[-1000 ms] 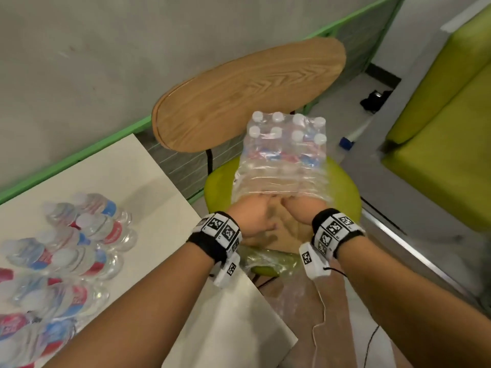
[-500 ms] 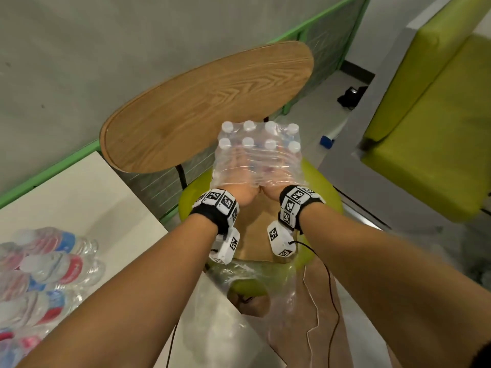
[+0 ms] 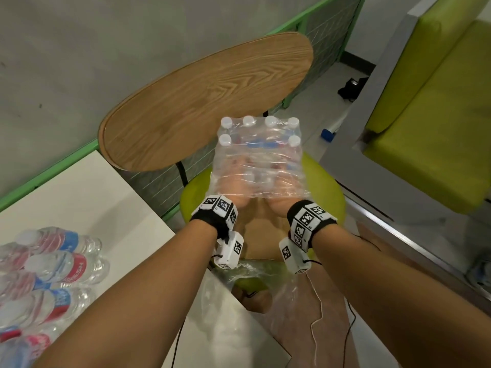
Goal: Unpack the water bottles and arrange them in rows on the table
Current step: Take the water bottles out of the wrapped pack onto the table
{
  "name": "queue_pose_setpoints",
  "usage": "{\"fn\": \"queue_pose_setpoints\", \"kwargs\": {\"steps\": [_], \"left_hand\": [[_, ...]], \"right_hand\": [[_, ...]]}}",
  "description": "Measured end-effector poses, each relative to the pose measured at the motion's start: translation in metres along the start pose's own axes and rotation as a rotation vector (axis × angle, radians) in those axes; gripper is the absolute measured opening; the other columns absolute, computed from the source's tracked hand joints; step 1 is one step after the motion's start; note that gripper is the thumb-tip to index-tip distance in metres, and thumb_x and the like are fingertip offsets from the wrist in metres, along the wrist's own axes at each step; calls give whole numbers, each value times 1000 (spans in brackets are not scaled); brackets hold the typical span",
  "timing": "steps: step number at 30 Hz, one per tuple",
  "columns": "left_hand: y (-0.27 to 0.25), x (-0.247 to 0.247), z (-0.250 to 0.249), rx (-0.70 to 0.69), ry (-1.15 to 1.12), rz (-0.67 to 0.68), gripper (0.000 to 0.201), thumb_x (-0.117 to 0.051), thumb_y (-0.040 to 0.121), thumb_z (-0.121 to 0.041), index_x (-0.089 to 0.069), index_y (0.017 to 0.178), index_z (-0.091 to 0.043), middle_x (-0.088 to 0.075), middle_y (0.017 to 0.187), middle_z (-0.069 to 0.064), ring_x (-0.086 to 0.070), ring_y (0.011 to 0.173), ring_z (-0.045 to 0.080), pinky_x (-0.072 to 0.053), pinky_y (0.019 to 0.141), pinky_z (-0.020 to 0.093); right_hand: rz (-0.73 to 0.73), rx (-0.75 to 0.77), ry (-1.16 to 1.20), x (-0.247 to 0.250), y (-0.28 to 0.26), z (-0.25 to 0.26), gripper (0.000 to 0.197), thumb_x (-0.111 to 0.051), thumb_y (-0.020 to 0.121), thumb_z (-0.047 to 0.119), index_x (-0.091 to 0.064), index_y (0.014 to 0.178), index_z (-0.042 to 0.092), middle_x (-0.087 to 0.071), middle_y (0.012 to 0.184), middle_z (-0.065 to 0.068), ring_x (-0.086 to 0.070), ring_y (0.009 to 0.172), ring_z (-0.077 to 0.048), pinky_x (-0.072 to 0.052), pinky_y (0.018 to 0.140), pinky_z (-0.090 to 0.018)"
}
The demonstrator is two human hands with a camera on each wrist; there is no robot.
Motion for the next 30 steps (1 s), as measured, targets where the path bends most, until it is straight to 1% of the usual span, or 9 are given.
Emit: {"fn": "queue_pose_setpoints", "kwargs": {"steps": [4,7,9,12,14,16,19,22,30], "left_hand": [[-22,-11,5,-6,-32,-80,17,-53,93,-10,-64,106,-13,-62,100,5,-61,96,23,-50,83,33],[-41,-27,19,-39,-155,-71,49,-60,85,-11,-55,130,-31,-58,127,1,-58,113,23,-49,97,35],[-62,-26,20,-127,-199,-88,49,-61,82,-20,-58,130,-30,-57,132,-1,-54,121,21,-43,105,34],[-98,-37,30,-106,-144,26,42,-67,82,-17,-64,123,-26,-65,122,0,-61,114,20,-49,96,30],[-121,-39,35,-171,-213,29,53,-75,77,-14,-61,124,-34,-57,134,-8,-54,123,11,-43,104,26],[-150,-42,40,-236,-233,70,57,-79,76,-16,-59,125,-36,-50,141,-13,-47,128,5,-36,108,22],[-193,-37,64,-162,-488,96,53,-82,75,-16,-63,119,-39,-61,122,-18,-64,103,8,-51,93,24],[-240,-32,96,-74,-716,101,51,-82,75,-10,-67,115,-38,-67,117,-5,-71,90,23,-61,78,38],[-368,-14,192,126,-785,-107,43,-79,80,-27,-56,115,-35,-66,113,-12,-72,62,25,-59,77,37]], "right_hand": [[303,-53,-144,-36,-30,-6,39,-34,104,23,-46,140,12,-46,144,-14,-43,132,-29,-35,108,-35],[153,23,-29,-25,-43,1,28,-43,99,18,-55,124,22,-59,115,-4,-57,110,-22,-49,88,-25],[136,10,-36,-26,-53,-2,26,-44,98,21,-54,121,18,-61,102,-3,-60,103,-21,-50,87,-27],[131,18,-226,-32,-67,-8,50,-42,97,45,-42,137,15,-71,101,-9,-66,97,-27,-49,84,-30],[33,60,-293,-26,-78,-5,61,-47,96,49,-40,142,10,-71,101,-14,-67,96,-30,-42,74,-25],[-61,153,-227,-21,-94,4,48,-57,91,47,-56,126,13,-71,97,-13,-66,94,-29,-42,72,-25],[-68,248,-88,-24,-122,20,32,-59,92,43,-49,119,29,-67,92,-6,-63,89,-28,-46,76,-32],[4,341,-177,-36,-155,42,30,-52,96,44,-41,121,30,-65,77,-5,-62,71,-26,-48,74,-39],[242,566,-176,-84,-222,139,20,-57,92,48,-48,99,32,-62,70,-1,-59,69,-14,-50,66,-40]]}}
Point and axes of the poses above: each hand's wrist, its own y-axis towards the middle knuckle, its own x-axis out of the back of the hand, z = x × y, the point moved 10 cm from there along y, towards the middle knuckle
